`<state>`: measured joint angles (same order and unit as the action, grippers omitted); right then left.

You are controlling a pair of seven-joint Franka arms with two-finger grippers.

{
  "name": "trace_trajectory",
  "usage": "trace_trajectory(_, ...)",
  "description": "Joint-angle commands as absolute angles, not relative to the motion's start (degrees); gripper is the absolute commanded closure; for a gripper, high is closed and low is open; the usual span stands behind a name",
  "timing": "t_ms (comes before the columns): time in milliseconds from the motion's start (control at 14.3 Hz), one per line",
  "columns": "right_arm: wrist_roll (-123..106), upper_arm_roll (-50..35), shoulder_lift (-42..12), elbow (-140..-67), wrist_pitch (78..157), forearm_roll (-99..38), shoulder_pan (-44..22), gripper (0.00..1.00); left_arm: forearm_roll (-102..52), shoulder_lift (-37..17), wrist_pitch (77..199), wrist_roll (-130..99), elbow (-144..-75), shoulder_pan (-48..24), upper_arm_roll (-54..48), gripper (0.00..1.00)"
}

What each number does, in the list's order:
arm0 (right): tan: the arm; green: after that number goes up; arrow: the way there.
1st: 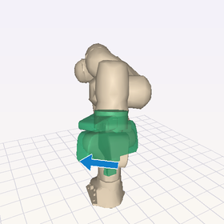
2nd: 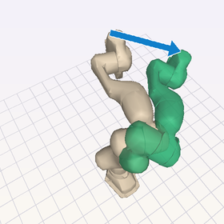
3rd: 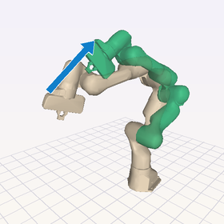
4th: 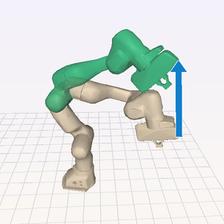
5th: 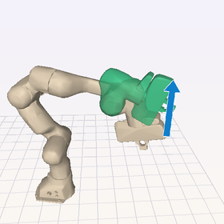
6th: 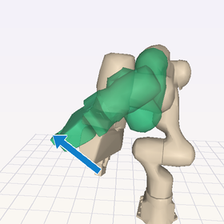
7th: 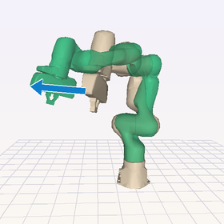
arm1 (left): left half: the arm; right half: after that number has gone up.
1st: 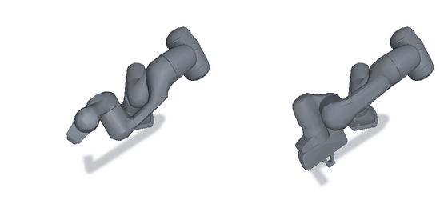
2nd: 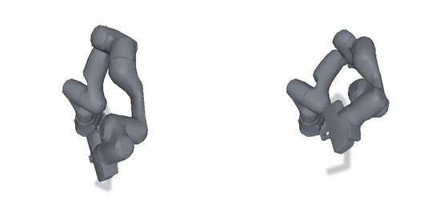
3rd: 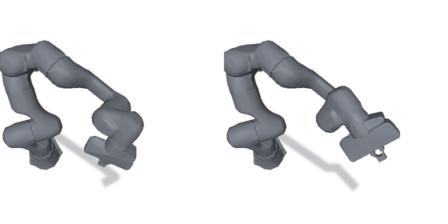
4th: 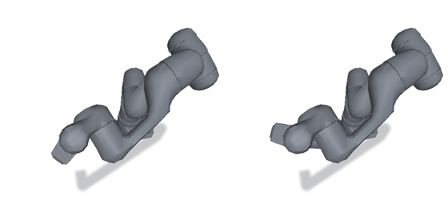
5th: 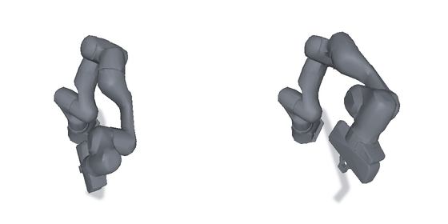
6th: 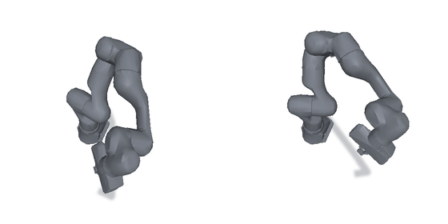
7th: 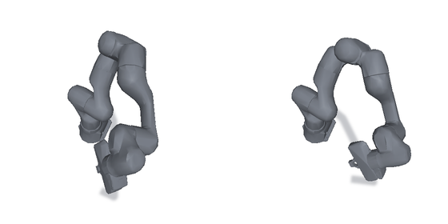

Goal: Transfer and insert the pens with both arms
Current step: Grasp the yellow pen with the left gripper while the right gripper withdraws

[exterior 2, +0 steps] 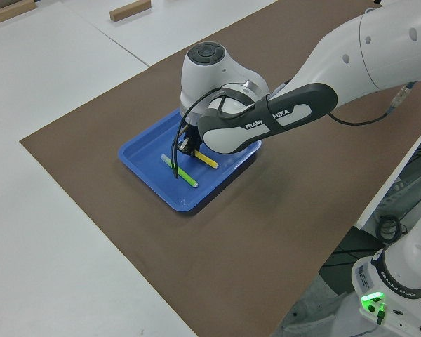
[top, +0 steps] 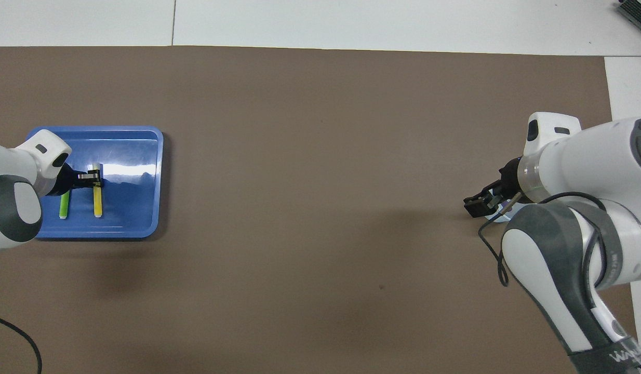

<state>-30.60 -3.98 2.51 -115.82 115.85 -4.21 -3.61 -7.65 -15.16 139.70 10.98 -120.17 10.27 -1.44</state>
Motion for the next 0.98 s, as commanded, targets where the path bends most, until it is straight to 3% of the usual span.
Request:
trace_trajectory(0, -27.35, -4.04, 2.90, -115.93, 114.87, -6.68, -3.69, 0.00, -7.73, -16.35, 140.45, 11.08, -119.62, 10.20, -1.85, 1.00)
trace_trajectory(420, -23.39, -4.13, 2.90, -115.84, 114.52, -9.73, -4.13, 0.00, -7.73, -14.94, 130.97, 6.60, -114.26, 9.84, -2.02, 1.00)
trace_trajectory(911, -15.22, -4.13, 2.99, -115.84, 114.61, -14.23, -5.01, 0.00, -7.73, -9.76, 126.74, -12.18, -113.82, 6.51, -2.55, 1.00)
